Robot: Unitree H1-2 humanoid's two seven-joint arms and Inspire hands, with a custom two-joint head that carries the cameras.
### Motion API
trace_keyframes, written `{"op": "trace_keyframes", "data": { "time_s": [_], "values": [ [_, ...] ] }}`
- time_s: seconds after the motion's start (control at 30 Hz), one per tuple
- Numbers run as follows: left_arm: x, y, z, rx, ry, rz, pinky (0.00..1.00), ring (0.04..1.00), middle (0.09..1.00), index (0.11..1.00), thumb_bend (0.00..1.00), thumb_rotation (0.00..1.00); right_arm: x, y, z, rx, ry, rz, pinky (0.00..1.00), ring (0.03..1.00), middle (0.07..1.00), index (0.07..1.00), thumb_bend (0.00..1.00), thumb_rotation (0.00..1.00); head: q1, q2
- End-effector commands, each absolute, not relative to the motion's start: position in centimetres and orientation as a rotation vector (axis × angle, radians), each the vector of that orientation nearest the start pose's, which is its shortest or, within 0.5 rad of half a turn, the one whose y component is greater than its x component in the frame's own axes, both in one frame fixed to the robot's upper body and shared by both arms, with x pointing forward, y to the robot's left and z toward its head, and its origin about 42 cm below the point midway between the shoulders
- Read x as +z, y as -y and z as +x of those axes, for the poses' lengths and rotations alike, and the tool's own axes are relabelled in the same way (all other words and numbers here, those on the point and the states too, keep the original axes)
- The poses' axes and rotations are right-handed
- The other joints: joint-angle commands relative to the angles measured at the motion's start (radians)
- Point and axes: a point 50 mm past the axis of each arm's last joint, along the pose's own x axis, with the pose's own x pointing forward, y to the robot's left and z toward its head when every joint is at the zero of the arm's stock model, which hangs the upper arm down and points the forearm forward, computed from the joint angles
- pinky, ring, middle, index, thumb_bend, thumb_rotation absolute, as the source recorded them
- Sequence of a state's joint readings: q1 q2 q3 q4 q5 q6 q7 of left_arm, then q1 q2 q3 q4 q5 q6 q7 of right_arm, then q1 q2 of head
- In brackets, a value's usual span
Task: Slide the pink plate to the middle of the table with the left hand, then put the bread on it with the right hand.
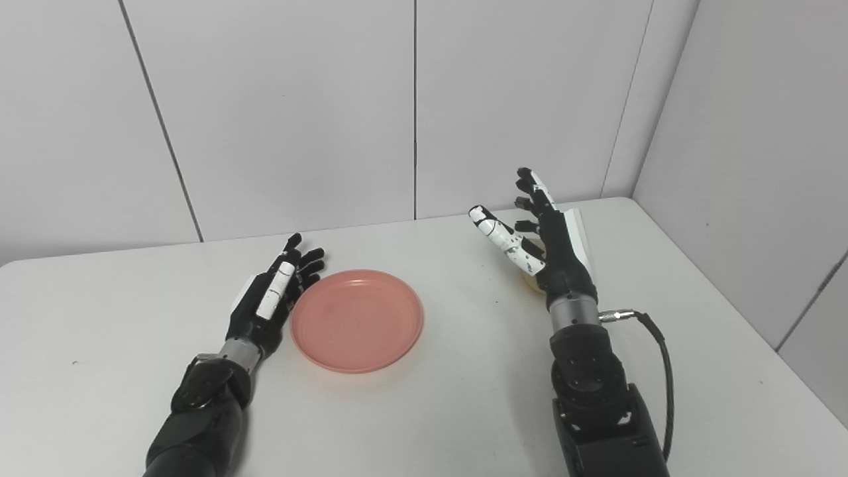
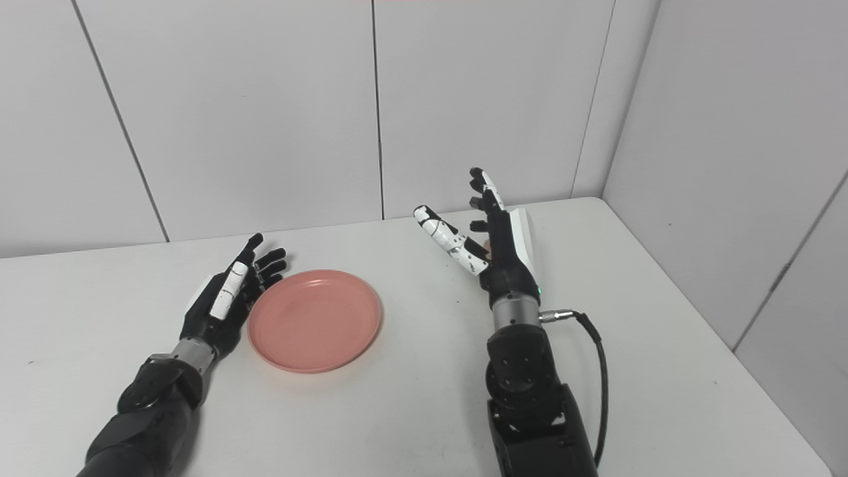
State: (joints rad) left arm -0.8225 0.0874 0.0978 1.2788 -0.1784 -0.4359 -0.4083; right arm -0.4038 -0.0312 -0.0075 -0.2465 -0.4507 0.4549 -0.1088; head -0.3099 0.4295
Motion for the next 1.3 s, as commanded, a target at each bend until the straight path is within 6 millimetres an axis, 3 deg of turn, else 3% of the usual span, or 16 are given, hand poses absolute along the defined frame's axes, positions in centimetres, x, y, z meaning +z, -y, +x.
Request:
{"op": "trace_keyframes", "data": {
  "time_s": [0.0,0.07,0.17,0.33,0.5,0.67,0.87,1.27],
  "values": [
    [9.0,-19.8,48.3,-0.376,-0.095,-0.096,0.91,0.896,0.874,0.993,0.85,0.77,29.7,20.0,38.4,-0.31,0.304,-0.414,0.72,0.874,0.939,0.946,0.88,0.7,0.001,0.001],
    [8.9,-19.8,48.2,-0.379,-0.097,-0.097,0.91,0.897,0.878,0.999,0.84,0.77,30.2,20.1,39.0,-0.333,0.306,-0.427,0.72,0.879,0.958,0.96,0.89,0.71,-0.001,0.0],
    [8.9,-19.5,48.2,-0.38,-0.098,-0.101,0.91,0.895,0.876,1.0,0.83,0.76,30.8,20.6,40.6,-0.401,0.297,-0.474,0.8,0.938,0.981,0.967,0.91,0.68,-0.001,0.0],
    [8.9,-19.2,48.2,-0.382,-0.11,-0.116,0.92,0.893,0.872,1.0,0.84,0.75,31.1,21.3,43.9,-0.511,0.218,-0.497,0.88,0.976,1.0,0.993,0.95,0.54,0.001,-0.003],
    [8.8,-19.1,48.2,-0.386,-0.103,-0.112,0.91,0.893,0.869,1.0,0.83,0.77,30.3,21.4,47.0,-0.599,0.12,-0.557,0.91,0.962,1.0,1.0,0.94,0.48,0.005,-0.005],
    [8.9,-19.4,48.2,-0.38,-0.101,-0.114,0.91,0.892,0.873,1.0,0.83,0.76,28.8,22.0,48.9,-0.636,0.04,-0.585,0.98,0.993,1.0,1.0,0.94,0.41,0.005,-0.005],
    [8.8,-19.5,48.2,-0.374,-0.104,-0.114,0.91,0.885,0.872,1.0,0.85,0.77,27.1,23.1,50.0,-0.653,-0.03,-0.63,1.0,1.0,1.0,1.0,0.96,0.31,0.008,-0.001],
    [9.3,-19.3,48.6,-0.372,-0.099,-0.115,0.91,0.877,0.862,1.0,0.85,0.77,24.7,23.9,50.3,-0.649,-0.12,-0.678,1.0,1.0,1.0,1.0,0.92,0.2,0.01,0.011]
  ]
}}
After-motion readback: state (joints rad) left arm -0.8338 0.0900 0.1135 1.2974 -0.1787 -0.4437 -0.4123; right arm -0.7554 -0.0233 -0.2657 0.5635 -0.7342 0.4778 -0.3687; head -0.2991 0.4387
